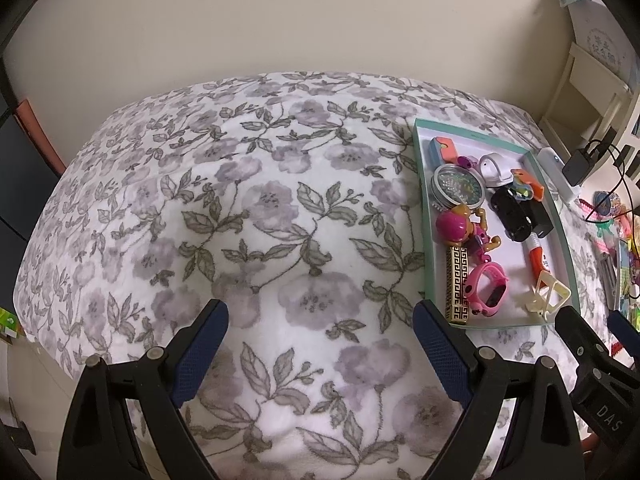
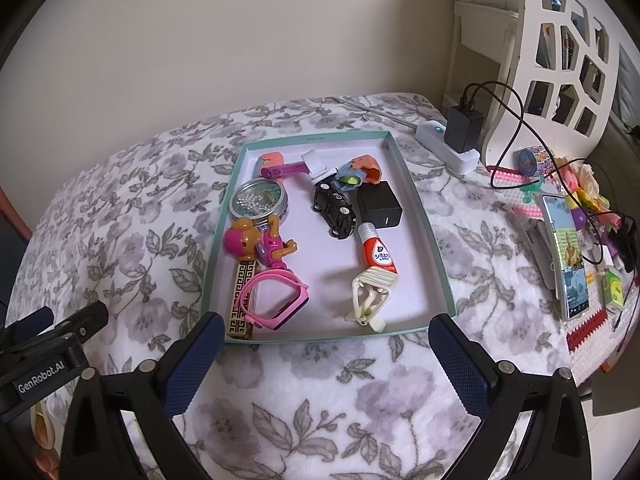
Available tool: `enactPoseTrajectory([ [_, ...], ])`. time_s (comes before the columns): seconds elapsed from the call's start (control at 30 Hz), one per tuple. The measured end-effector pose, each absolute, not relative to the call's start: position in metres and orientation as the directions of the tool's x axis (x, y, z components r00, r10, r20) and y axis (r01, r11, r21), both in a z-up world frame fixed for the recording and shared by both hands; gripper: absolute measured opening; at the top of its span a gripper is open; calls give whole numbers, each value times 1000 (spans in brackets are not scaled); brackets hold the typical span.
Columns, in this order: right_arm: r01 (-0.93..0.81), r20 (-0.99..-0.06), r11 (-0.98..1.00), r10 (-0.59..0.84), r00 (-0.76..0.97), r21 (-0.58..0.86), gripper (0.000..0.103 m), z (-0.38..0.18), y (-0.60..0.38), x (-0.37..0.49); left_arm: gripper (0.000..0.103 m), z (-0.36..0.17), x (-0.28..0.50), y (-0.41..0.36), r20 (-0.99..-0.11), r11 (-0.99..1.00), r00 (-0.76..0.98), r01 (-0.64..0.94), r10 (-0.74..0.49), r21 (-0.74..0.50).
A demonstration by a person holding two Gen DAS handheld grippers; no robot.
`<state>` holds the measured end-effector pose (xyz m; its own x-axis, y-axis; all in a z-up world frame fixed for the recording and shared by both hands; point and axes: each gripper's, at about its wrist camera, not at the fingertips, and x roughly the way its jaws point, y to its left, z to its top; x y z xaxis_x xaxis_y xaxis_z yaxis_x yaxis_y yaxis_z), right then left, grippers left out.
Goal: Organize rigid objects
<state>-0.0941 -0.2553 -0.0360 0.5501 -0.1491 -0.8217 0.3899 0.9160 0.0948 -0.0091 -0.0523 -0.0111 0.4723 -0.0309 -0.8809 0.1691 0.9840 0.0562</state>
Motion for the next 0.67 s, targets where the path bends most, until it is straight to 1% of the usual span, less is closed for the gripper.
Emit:
enactPoseTrajectory([
  [0.43,377,-829,922,-146,540,83,103,-40,-252,-91,94,-12,-8,-51,-883,984,468,173,-44,42],
  [0.6,377,-832,923,-145,535,81,103,-41,-252,-90,94,-7,-10,-52,-867,983,496,178,-46,50],
  [0.67,378,-834,922,-144,533,82,103,-41,-252,-90,94,-7,-10,-55,-867,980,493,196,-68,35],
])
